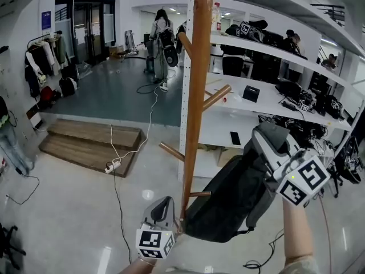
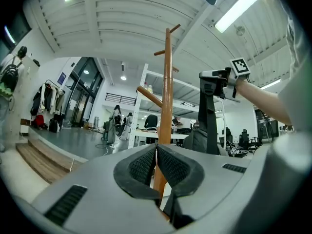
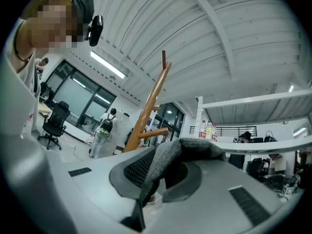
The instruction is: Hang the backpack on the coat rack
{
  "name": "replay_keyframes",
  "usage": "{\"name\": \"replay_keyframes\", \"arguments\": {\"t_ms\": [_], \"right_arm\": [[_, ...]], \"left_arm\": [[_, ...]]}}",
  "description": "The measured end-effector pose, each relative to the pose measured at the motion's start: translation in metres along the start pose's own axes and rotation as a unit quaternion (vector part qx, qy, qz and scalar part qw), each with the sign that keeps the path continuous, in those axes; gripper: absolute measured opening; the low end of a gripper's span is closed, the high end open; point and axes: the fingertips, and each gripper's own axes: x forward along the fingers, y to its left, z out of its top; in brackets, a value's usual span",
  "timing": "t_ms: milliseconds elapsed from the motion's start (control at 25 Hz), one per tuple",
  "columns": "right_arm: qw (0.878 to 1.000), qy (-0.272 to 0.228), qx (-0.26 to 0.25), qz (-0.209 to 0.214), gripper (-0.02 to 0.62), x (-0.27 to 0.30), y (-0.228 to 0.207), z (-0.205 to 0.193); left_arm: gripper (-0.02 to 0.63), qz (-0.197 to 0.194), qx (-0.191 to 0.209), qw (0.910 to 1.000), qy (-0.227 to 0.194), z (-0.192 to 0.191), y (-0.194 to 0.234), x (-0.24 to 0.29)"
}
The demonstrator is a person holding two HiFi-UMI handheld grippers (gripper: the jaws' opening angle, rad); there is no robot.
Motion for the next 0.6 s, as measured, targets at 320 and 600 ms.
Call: {"name": "replay_keyframes", "arguments": {"t_ms": [320, 600], "right_arm": [[0.999, 0.021, -0.025, 0.034, 0.037, 0.033, -0.040, 0.014], [0.989, 0.044, -0.096, 0.102, 0.037, 0.061, -0.055, 0.027]], "left_arm": [[0.021, 0.022, -0.005, 0.9997, 0.005, -0.006, 0.014, -0.007], [0.021, 0.034, -0.014, 0.9992, 0.013, -0.014, 0.022, -0.014]]}}
